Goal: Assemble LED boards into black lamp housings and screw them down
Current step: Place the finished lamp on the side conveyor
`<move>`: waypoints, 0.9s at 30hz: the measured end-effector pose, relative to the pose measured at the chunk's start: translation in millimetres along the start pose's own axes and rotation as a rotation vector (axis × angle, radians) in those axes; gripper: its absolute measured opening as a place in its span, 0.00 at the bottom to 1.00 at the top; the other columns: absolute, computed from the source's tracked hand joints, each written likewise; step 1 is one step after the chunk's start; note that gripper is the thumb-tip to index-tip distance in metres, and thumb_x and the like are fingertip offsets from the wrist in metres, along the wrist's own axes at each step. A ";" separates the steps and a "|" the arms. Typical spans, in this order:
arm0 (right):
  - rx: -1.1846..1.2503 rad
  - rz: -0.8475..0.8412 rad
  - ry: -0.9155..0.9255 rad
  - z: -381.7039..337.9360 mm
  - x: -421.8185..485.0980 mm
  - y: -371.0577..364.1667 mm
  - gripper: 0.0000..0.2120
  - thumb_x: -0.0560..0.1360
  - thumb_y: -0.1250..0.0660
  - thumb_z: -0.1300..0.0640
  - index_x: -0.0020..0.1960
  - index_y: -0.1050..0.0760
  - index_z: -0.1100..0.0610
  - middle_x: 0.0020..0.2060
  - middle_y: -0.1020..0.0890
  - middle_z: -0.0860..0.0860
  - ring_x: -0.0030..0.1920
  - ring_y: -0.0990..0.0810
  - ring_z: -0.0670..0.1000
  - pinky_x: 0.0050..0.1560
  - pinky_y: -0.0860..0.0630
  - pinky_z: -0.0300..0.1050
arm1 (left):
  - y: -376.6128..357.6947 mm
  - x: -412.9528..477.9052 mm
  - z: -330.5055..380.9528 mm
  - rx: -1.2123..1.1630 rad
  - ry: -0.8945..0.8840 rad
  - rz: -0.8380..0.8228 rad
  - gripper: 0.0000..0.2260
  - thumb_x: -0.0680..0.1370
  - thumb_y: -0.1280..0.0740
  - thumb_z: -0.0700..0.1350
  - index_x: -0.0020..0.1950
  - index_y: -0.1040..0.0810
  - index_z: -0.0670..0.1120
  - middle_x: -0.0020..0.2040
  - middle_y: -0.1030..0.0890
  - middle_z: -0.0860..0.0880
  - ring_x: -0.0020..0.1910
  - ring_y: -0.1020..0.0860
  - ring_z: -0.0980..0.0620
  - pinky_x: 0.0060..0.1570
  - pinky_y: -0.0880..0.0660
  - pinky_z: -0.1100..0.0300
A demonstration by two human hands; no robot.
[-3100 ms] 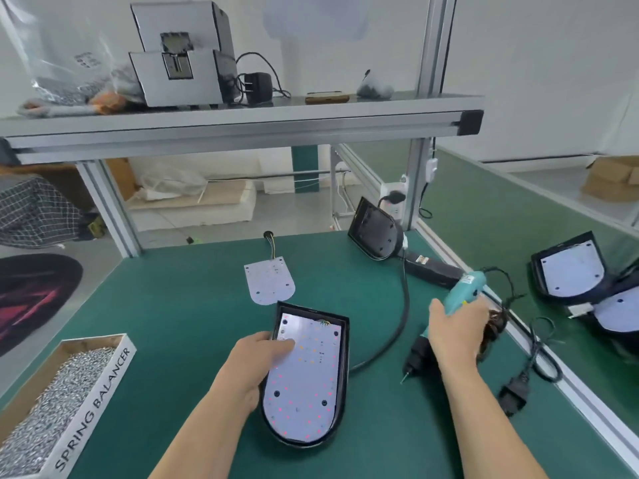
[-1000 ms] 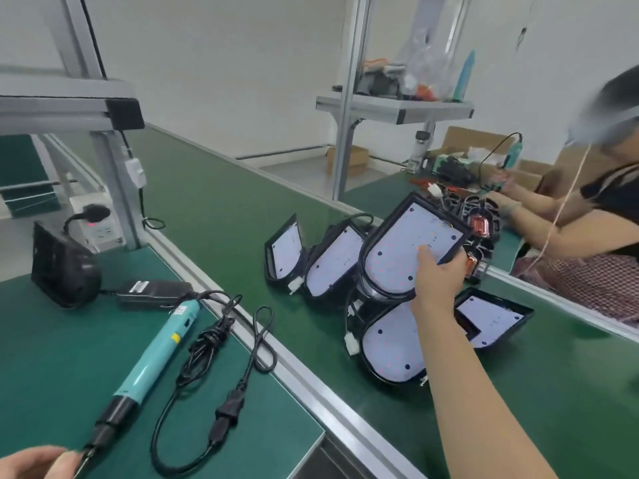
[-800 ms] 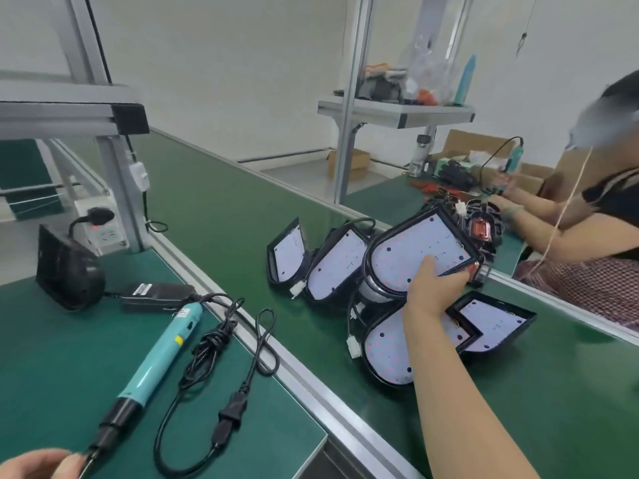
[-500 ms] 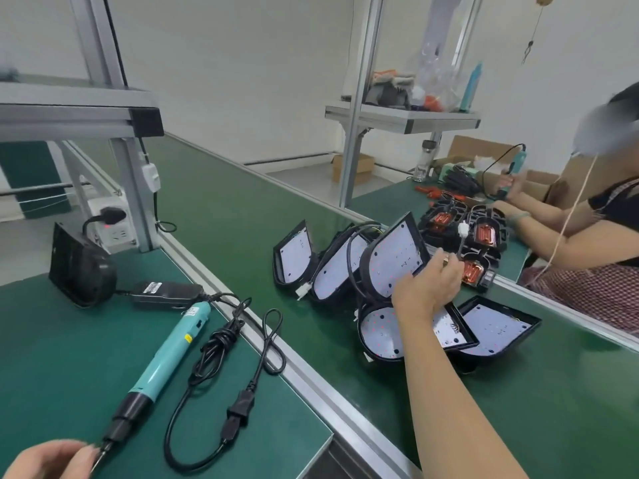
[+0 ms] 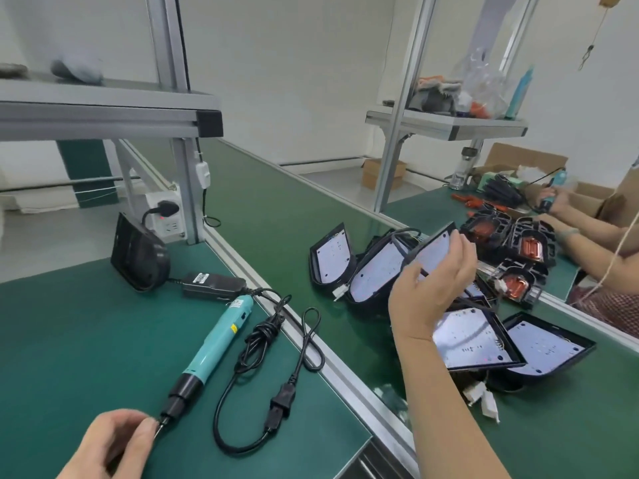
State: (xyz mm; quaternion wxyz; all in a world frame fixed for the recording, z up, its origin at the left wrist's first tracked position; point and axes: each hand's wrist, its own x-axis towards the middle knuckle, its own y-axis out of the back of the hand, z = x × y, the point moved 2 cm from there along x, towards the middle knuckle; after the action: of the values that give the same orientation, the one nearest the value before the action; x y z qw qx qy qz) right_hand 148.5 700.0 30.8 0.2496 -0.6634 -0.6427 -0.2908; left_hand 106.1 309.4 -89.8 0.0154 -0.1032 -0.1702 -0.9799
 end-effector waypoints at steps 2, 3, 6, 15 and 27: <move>0.050 -0.057 0.048 -22.8 -15.6 -10.4 0.30 0.74 0.38 0.73 0.76 0.36 0.64 0.75 0.36 0.59 0.78 0.42 0.58 0.77 0.41 0.61 | -0.1 -1.2 -1.6 0.040 -0.046 0.078 0.05 0.71 0.31 0.53 0.45 0.21 0.56 0.42 0.17 0.61 0.40 0.20 0.65 0.40 0.29 0.77; 0.075 -0.090 0.055 -33.2 -24.9 -16.7 0.31 0.74 0.37 0.72 0.76 0.36 0.64 0.75 0.36 0.58 0.78 0.42 0.57 0.76 0.40 0.61 | -0.9 -2.6 -1.4 0.057 -0.055 0.099 0.05 0.72 0.29 0.53 0.46 0.20 0.56 0.42 0.17 0.61 0.40 0.20 0.65 0.40 0.29 0.77; 0.160 -0.213 0.061 -66.4 -60.7 -37.2 0.30 0.74 0.37 0.70 0.76 0.35 0.63 0.75 0.36 0.55 0.78 0.41 0.54 0.76 0.40 0.61 | -5.1 -5.8 4.8 0.081 -0.027 0.123 0.08 0.74 0.24 0.43 0.42 0.20 0.54 0.41 0.17 0.62 0.41 0.20 0.67 0.40 0.30 0.79; 0.406 -0.579 0.213 -172.7 -204.8 -91.4 0.31 0.73 0.36 0.71 0.75 0.35 0.63 0.72 0.33 0.55 0.76 0.37 0.56 0.74 0.36 0.60 | 3.4 -7.6 18.0 -0.214 0.142 0.226 0.18 0.81 0.38 0.36 0.39 0.20 0.55 0.41 0.14 0.55 0.43 0.16 0.59 0.46 0.26 0.72; 0.378 -0.951 0.086 -188.6 -270.4 -123.1 0.30 0.76 0.35 0.67 0.77 0.37 0.61 0.72 0.33 0.54 0.75 0.39 0.53 0.77 0.41 0.52 | 34.5 21.9 29.7 -0.389 0.113 0.487 0.05 0.76 0.33 0.47 0.44 0.17 0.55 0.46 0.19 0.51 0.46 0.21 0.53 0.49 0.26 0.62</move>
State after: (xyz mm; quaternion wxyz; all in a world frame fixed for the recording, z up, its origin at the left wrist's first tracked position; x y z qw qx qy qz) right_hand 12.2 381.9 -32.3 0.2313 -0.2283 -0.9040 -0.2779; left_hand 92.8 287.1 -46.5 0.2388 -0.0874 0.0513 -0.9658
